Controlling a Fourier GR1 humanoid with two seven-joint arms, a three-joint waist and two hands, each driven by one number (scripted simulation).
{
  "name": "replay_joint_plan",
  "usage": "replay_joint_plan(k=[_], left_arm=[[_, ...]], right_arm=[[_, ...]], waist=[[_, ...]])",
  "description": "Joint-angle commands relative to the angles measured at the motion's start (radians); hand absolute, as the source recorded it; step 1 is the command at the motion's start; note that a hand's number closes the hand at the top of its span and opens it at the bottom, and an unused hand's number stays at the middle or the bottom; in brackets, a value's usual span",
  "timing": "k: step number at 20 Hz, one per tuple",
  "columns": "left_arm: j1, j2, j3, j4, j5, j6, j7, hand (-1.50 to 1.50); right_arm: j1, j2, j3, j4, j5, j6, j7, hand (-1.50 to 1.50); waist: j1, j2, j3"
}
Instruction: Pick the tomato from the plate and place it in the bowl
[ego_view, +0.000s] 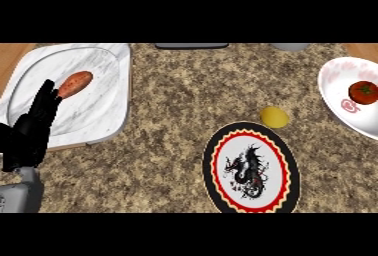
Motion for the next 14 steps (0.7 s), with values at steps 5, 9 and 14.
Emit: replay_joint_plan(k=[5, 9, 14], left_arm=[[0.044, -0.006, 0.012, -0.001, 0.003, -0.009, -0.031, 0.00], [0.057, -0.004, 0.007, -0.066, 0.007, -0.014, 0.009, 0.00], [0.039, -0.014, 0.005, -0.043, -0.006, -0.011, 0.005, 0.00]], right_arm=[[0.349, 0.084, -0.111, -0.296, -0.204, 0.250, -0.013, -1.50], [0.468, 0.106, -0.194, -0.437, -0.343, 0.394, 0.039, -1.50], [0.630, 0.202, -0.243, -0.674, -0.461, 0.497, 0.048, -1.50]], waist=[[-0.020, -0.006, -0.003], [-0.006, -0.003, -0.002], [0.007, 0.003, -0.001]])
